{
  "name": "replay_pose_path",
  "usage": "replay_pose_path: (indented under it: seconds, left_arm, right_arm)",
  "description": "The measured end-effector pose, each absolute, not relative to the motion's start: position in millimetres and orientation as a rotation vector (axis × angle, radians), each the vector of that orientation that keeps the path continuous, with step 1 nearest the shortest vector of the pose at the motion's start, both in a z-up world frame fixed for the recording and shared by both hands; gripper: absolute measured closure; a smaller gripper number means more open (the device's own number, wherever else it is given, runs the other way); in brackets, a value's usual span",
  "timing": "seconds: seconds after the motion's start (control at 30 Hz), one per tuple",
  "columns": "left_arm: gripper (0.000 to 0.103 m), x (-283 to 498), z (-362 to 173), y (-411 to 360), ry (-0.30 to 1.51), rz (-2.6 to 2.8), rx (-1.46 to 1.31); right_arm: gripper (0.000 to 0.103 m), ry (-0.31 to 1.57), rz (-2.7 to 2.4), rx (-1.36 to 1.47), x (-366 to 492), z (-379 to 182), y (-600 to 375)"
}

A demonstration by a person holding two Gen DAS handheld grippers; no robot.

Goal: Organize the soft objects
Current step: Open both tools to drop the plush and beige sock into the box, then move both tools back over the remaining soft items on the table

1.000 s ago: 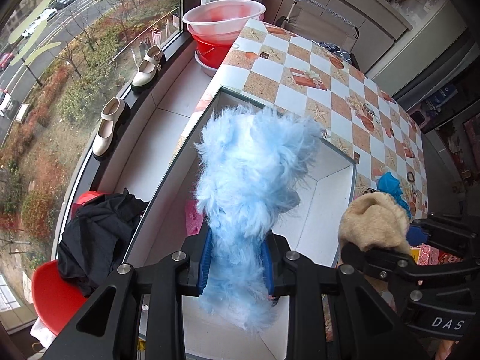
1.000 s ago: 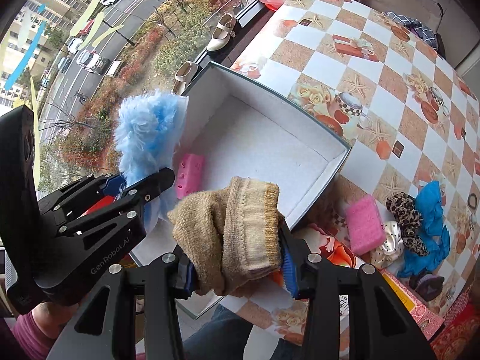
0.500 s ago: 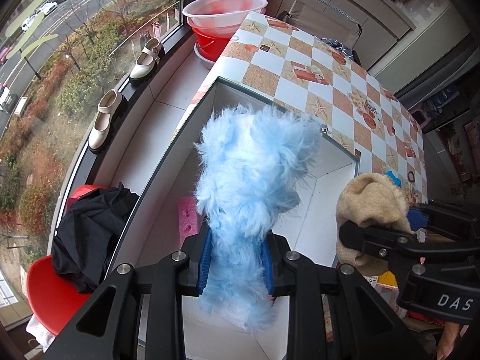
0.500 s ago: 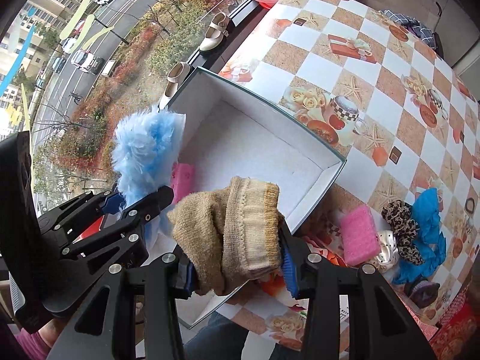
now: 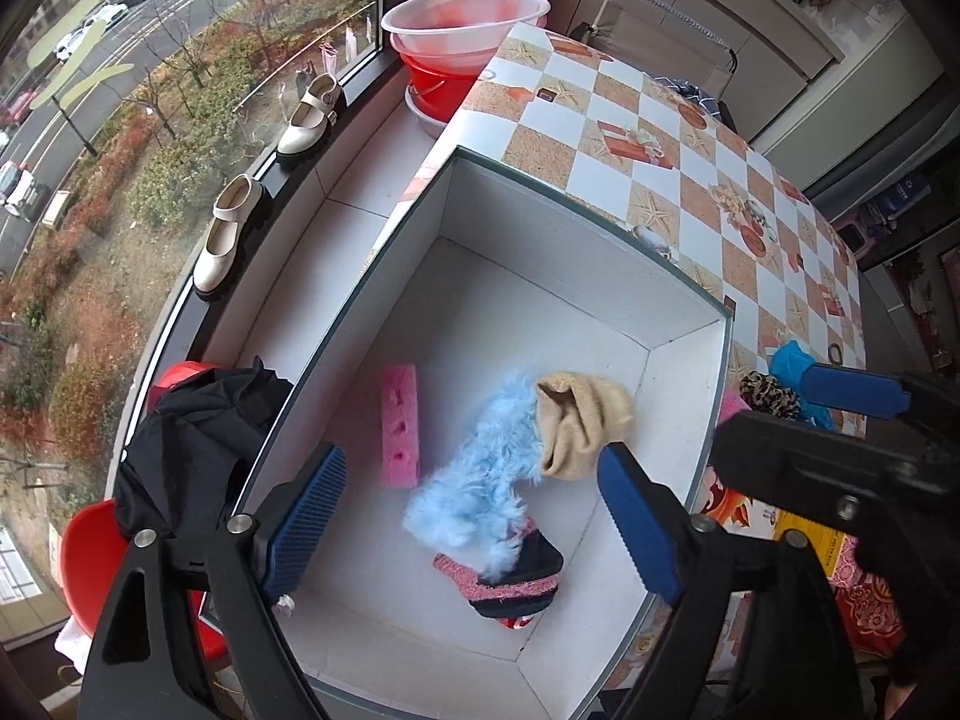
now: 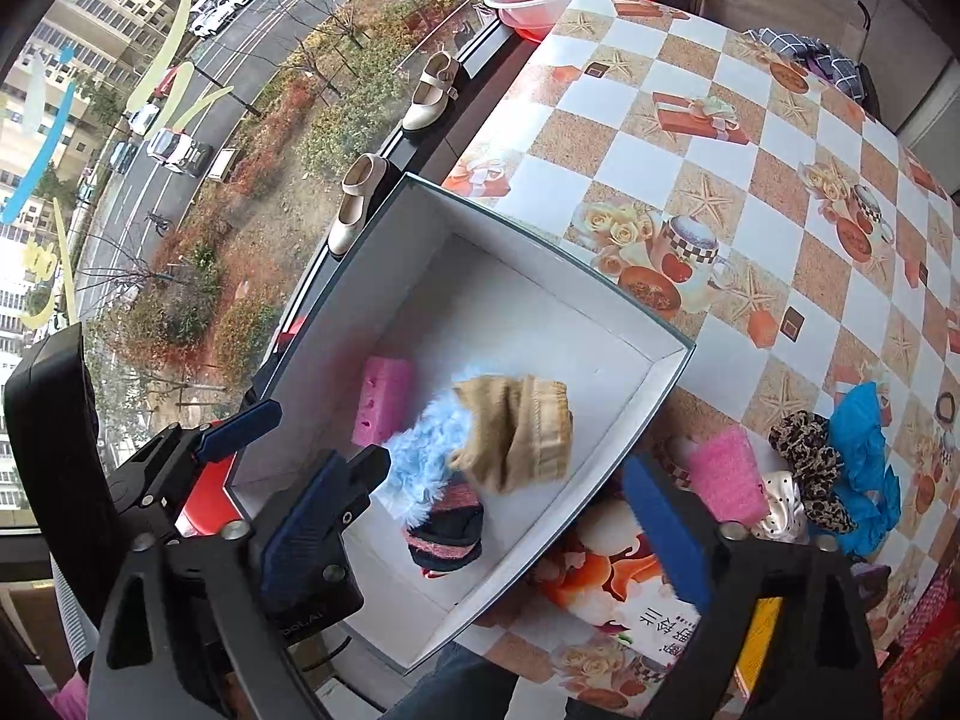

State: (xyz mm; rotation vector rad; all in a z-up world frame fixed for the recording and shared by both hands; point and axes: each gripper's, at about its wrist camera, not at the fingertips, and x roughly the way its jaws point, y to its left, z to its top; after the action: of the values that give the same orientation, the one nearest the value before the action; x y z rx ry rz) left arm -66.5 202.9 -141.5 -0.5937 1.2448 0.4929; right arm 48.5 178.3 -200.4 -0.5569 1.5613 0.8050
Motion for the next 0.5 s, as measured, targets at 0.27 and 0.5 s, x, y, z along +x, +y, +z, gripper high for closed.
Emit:
replay_pose_path:
  seconds: [0.27,0.5]
  left_arm:
    - [0.001,-79.5,-148.2,202.4,1.233,0.468,-0.707]
    - [0.001,-83.9,-138.1,188.0,1.214,0.45,-0.723]
  right_arm:
    - [0.001,1.587,0.777,-0.491,54.7,-191.4,159.9]
    - [0.001,1.636,0.756,-0.421,60.2,-179.3,132.1]
